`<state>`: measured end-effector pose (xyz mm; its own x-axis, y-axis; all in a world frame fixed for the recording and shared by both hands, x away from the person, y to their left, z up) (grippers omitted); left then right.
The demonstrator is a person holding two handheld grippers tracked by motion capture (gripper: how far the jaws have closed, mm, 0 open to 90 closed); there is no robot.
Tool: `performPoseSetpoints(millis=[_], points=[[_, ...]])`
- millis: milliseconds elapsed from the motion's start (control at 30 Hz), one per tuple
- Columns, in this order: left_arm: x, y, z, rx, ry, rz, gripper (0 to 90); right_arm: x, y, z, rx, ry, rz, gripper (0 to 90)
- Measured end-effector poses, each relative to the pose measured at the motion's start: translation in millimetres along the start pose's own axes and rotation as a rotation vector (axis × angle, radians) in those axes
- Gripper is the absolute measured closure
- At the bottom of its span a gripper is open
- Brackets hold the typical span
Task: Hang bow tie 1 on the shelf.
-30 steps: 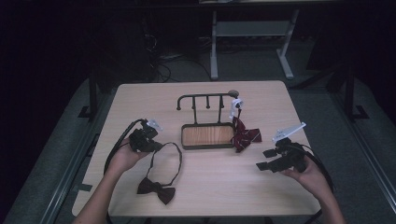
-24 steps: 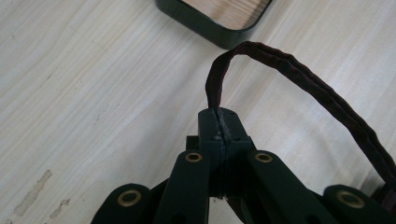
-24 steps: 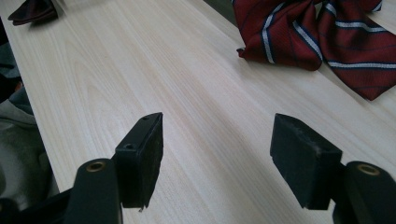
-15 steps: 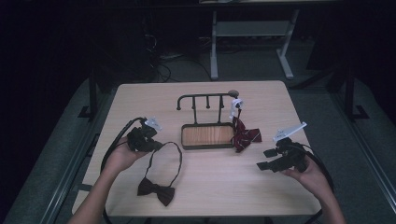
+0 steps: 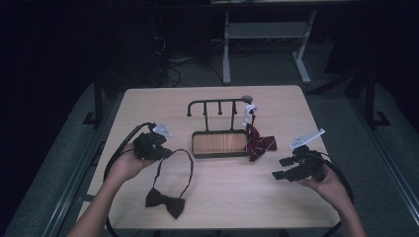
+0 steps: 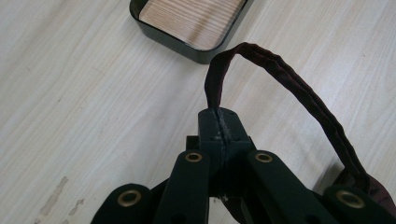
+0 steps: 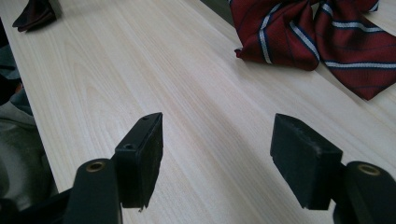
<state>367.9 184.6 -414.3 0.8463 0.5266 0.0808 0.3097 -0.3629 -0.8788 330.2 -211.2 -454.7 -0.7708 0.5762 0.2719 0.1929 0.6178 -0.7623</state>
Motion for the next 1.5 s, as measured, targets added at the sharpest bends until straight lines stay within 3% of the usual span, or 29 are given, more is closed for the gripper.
performPoseSetpoints(millis=[600, 1133, 1500], points=[[-8.9, -21.9, -10.5, -0.011, 0.053, -0.007, 89.9, -0.8, 1.4, 0.0, 0.000, -0.006, -0.007, 34.3], [-13.9, -47.1, -14.0, -0.050, 0.081, -0.015, 90.0, 3.2, 1.8, -2.6, 0.001, -0.018, -0.001, 34.1], [-17.2, -59.9, -24.8, -0.075, 0.112, -0.004, 90.0, 4.3, 0.4, -1.3, 0.000, -0.007, 0.003, 34.1]])
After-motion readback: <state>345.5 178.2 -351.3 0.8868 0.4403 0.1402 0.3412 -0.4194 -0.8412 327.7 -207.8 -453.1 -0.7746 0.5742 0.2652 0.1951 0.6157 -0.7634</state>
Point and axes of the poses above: each handheld gripper's, and its own axes: y roughly forward along the jaws, z roughly out of its underside, x roughly to its left, the point moved 6 cm from there along y, roughly forward along the jaws, and after that the axes turned 2 degrees about -z, right-handed, at the moved point
